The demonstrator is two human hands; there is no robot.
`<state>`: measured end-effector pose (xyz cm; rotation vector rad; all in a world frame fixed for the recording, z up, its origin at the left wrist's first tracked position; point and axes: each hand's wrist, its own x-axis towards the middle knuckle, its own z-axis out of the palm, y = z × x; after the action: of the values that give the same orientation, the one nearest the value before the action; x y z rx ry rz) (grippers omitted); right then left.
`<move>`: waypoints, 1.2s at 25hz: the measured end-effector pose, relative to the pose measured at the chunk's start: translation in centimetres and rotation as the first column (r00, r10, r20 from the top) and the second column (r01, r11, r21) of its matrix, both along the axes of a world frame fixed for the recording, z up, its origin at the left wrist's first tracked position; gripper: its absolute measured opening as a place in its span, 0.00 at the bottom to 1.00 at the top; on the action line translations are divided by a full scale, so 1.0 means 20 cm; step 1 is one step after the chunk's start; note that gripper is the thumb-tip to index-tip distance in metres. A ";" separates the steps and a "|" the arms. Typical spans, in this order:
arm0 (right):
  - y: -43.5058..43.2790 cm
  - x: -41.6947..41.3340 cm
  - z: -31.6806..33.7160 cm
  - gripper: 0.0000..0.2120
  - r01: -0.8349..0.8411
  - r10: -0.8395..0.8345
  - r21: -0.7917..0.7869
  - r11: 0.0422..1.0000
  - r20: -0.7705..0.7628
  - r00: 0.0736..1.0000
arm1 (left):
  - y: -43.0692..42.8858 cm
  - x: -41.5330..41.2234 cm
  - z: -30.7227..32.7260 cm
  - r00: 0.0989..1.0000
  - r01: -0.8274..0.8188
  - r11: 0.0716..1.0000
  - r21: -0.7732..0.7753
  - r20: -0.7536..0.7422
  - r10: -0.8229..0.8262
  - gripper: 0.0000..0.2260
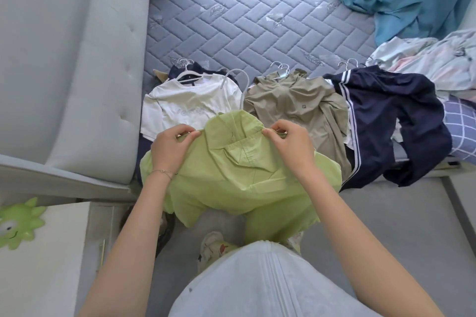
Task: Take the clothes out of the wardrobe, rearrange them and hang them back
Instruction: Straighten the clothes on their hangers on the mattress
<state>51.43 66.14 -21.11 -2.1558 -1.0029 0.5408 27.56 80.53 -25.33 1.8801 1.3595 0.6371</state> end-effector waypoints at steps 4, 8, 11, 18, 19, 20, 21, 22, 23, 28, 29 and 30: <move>-0.10 0.41 -0.02 0.09 -0.045 0.044 -0.026 0.999 -0.019 0.999 | -0.15 0.38 -0.04 0.999 -0.037 0.999 -0.011 -0.007 0.037 0.07; -0.15 0.81 0.00 0.10 -0.086 0.086 -0.038 0.996 -0.010 0.996 | -0.23 0.77 -0.07 0.997 -0.074 0.997 -0.040 -0.007 0.073 0.07; -0.13 1.07 0.02 0.09 -0.093 0.093 -0.026 0.995 0.027 0.995 | -0.24 1.01 -0.05 0.997 -0.075 0.996 -0.044 0.013 0.075 0.06; 0.12 1.47 0.00 0.09 -0.043 0.045 -0.038 0.998 0.055 0.997 | 0.01 1.45 -0.08 0.998 -0.061 0.996 -0.068 0.009 0.062 0.05; 0.17 1.51 -0.01 0.10 -0.040 0.042 -0.038 0.998 0.073 0.996 | 0.07 1.49 -0.10 0.998 -0.055 0.996 -0.075 0.025 0.057 0.05; 0.23 1.54 -0.02 0.10 -0.032 0.035 -0.035 0.999 0.094 0.995 | 0.13 1.53 -0.12 0.998 -0.048 0.996 -0.080 0.037 0.051 0.04; 0.28 1.57 -0.02 0.09 -0.023 0.026 -0.029 0.999 0.111 0.993 | 0.19 1.58 -0.13 0.998 -0.041 0.996 -0.085 0.049 0.045 0.04; 0.35 1.61 -0.02 0.09 -0.011 0.014 -0.024 1.000 0.118 0.993 | 0.26 1.62 -0.15 0.997 -0.036 0.995 -0.091 0.059 0.042 0.04; 0.40 1.64 -0.01 0.09 0.003 0.000 -0.019 1.000 0.119 0.993 | 0.32 1.66 -0.16 0.997 -0.031 0.995 -0.090 0.067 0.037 0.04; 0.68 1.80 -0.18 0.09 0.021 -0.016 -0.051 0.998 0.100 0.995 | 0.60 1.86 -0.36 0.994 -0.026 0.988 -0.155 0.102 0.042 0.06; 0.73 1.82 -0.25 0.09 0.019 -0.014 -0.065 0.998 0.080 0.997 | 0.65 1.89 -0.42 0.995 -0.026 0.984 -0.177 0.095 0.043 0.06; 0.78 1.85 -0.32 0.09 0.020 -0.015 -0.078 0.997 0.060 0.998 | 0.69 1.92 -0.48 0.995 -0.026 0.980 -0.196 0.088 0.044 0.06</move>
<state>88.37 81.66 -27.54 -2.2605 -1.0089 0.5182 66.06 94.28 -34.97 1.6554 1.3470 0.5782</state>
